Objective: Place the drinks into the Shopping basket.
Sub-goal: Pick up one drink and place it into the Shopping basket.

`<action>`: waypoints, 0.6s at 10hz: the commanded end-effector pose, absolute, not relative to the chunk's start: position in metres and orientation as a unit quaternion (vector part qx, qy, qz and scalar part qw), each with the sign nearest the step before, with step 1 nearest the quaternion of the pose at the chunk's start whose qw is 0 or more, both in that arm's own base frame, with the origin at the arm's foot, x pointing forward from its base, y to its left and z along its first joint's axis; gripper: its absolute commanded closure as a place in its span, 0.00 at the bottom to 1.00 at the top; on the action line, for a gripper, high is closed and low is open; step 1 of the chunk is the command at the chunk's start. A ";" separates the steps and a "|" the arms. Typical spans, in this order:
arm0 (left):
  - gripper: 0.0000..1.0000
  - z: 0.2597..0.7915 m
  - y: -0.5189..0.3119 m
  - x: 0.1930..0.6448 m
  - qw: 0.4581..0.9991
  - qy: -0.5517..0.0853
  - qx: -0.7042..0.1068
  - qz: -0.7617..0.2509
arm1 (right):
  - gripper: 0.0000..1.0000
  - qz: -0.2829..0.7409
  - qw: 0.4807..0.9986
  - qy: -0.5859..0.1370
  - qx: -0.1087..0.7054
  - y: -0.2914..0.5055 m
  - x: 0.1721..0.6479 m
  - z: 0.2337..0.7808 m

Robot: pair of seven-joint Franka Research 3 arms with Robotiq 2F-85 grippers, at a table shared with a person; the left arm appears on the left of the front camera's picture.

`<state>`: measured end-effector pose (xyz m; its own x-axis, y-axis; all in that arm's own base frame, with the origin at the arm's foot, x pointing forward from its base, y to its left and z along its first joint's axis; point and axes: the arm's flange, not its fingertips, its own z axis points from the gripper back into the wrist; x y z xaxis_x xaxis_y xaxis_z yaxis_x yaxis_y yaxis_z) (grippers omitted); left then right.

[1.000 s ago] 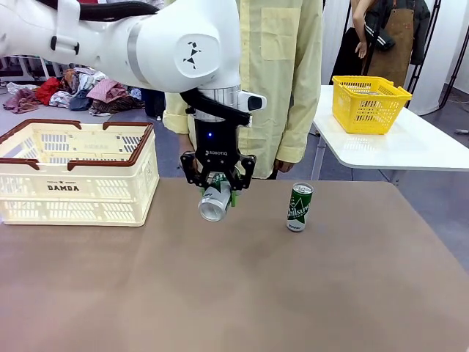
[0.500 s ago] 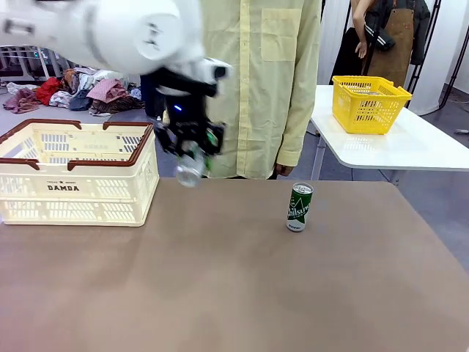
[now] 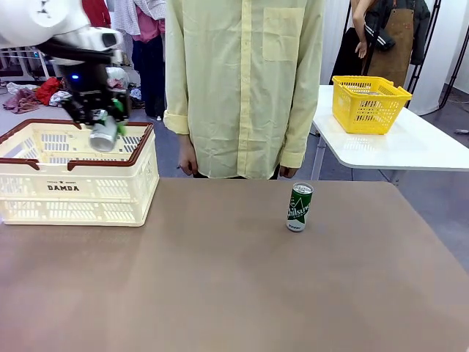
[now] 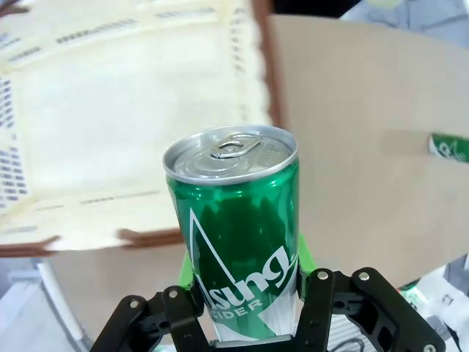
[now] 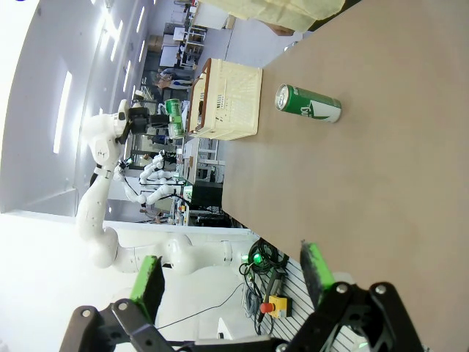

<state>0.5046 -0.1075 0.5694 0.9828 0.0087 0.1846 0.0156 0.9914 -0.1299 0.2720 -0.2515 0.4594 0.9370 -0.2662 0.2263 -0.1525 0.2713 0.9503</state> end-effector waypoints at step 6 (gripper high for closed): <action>1.00 0.536 -0.035 0.549 0.992 -0.082 -0.066 0.066 | 0.00 -0.027 0.780 -0.176 0.600 -0.252 0.270 0.461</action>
<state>0.5481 -0.0272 0.5307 0.9895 0.1087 0.0950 -0.0969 0.9879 -0.1207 0.2720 -0.2515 0.4594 0.9370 -0.2662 0.2263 -0.1524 0.2714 0.9503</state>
